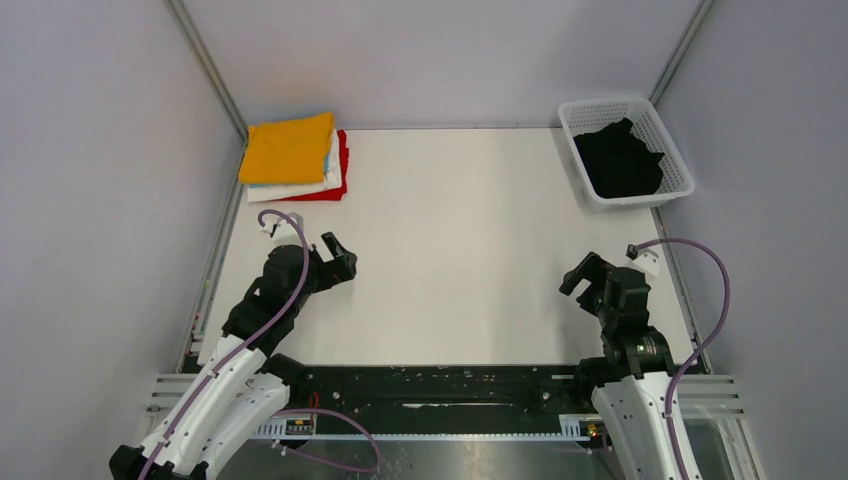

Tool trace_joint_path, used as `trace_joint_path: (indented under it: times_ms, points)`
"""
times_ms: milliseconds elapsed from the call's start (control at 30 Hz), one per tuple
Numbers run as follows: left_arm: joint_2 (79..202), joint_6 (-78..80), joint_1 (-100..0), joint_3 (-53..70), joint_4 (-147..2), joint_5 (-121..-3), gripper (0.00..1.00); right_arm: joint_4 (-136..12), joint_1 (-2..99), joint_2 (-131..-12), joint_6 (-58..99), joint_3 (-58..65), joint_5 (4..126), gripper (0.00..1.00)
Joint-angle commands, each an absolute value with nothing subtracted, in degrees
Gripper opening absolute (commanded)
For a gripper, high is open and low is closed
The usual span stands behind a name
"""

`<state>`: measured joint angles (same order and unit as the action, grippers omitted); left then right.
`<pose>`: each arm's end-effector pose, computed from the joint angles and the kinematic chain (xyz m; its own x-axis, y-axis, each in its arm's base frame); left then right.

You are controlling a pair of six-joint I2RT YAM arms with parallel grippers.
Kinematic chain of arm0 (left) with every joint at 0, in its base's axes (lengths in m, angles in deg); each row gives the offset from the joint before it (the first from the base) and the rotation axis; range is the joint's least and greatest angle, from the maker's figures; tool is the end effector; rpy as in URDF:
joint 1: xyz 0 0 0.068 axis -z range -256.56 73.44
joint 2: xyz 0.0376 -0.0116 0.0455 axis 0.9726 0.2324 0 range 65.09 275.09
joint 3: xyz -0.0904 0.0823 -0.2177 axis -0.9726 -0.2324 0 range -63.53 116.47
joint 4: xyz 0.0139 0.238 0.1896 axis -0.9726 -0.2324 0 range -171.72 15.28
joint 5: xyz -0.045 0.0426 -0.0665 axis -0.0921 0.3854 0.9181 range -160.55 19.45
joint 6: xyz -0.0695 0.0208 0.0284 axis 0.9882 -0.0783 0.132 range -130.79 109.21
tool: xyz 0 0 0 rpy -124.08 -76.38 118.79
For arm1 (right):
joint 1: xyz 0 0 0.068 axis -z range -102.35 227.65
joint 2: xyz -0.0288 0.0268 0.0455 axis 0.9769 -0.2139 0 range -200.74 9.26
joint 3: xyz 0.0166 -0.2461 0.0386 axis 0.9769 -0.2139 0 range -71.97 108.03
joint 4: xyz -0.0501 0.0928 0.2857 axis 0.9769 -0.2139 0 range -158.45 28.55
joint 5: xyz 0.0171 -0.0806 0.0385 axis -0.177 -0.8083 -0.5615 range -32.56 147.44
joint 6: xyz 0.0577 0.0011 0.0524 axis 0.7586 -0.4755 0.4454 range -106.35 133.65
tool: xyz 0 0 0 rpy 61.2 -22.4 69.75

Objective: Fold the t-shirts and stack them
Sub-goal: Grab crumpled tshirt from bin with the right arm

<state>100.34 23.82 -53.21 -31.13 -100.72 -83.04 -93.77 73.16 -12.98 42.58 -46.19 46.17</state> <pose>0.2251 -0.0815 0.2304 -0.4856 -0.3945 -0.7801 -0.0764 0.9081 -0.4117 0.2067 0.0030 0.2150 -0.3746 0.4464 -0.8126 0.3143 0.8857 0.3417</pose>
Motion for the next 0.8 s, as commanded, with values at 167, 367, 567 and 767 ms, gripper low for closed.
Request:
trace_joint_path:
  times_ms: [167, 367, 567, 767]
  points:
    - [100.50, 24.28, -53.19, -30.60, -97.30, -83.35, 0.99, -80.47, 73.26, -16.54, 43.16, -44.59, 50.09, 0.98]
    - [100.49, 24.36, -53.19, -31.18, -96.11, -83.99, 0.99, -77.36, 73.42, -36.91, 37.57, -29.74, 42.91, 0.98]
    - [100.92, 24.34, -53.18, -31.71, -96.05, -87.02, 0.99, -79.36, 81.56, -61.90, 34.45, -7.38, 45.03, 0.98]
    - [102.03, 24.39, -53.18, -32.08, -94.95, -88.79, 0.99, -86.80, 89.03, -86.64, 29.07, 18.11, 47.54, 0.98]
